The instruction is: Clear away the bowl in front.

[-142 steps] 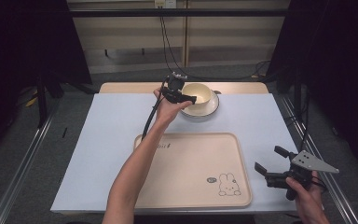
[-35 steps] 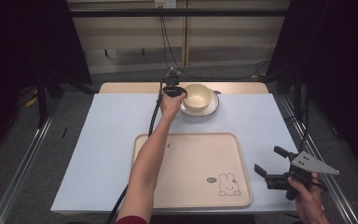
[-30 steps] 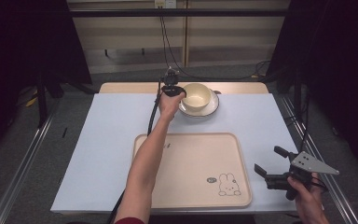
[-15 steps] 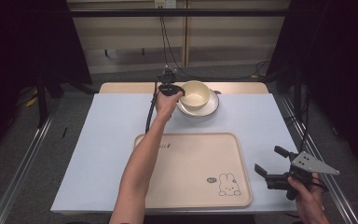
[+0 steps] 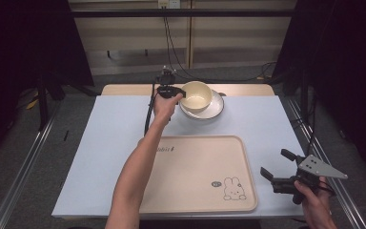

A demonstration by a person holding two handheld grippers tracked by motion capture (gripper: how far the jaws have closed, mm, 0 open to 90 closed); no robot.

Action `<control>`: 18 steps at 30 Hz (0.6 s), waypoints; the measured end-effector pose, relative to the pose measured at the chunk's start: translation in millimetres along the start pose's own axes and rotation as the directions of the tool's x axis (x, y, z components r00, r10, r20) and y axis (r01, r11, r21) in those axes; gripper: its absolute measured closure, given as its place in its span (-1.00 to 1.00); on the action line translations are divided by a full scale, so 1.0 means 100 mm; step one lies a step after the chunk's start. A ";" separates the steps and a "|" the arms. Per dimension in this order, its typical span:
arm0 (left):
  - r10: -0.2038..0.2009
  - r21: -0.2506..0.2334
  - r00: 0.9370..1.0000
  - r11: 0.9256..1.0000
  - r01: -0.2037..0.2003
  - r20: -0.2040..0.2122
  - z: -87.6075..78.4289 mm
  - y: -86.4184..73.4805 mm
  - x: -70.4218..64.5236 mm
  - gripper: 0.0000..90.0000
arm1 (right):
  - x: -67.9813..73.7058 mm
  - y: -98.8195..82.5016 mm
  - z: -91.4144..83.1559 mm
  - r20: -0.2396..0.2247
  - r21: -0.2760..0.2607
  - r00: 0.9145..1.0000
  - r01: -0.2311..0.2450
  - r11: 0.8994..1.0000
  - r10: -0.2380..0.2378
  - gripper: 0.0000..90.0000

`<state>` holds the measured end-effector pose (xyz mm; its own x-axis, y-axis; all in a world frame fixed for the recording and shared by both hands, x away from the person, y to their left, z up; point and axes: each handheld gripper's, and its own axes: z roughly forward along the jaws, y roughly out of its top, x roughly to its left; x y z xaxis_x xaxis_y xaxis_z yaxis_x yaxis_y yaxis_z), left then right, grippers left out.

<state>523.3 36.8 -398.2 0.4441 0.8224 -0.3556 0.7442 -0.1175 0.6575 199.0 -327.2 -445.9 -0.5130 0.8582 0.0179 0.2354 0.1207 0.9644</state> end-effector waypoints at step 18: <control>0.063 0.006 0.996 0.998 -0.063 0.065 -0.27 -0.10 -0.19 0.83 | 0.00 0.01 -0.01 0.005 -0.006 1.000 0.003 1.000 -0.003 -1.00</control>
<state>493.6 37.3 -380.2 0.5215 0.7754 -0.3560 0.7177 -0.1730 0.6746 198.7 -327.5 -445.1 -0.5098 0.8602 0.0137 0.2288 0.1202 0.9660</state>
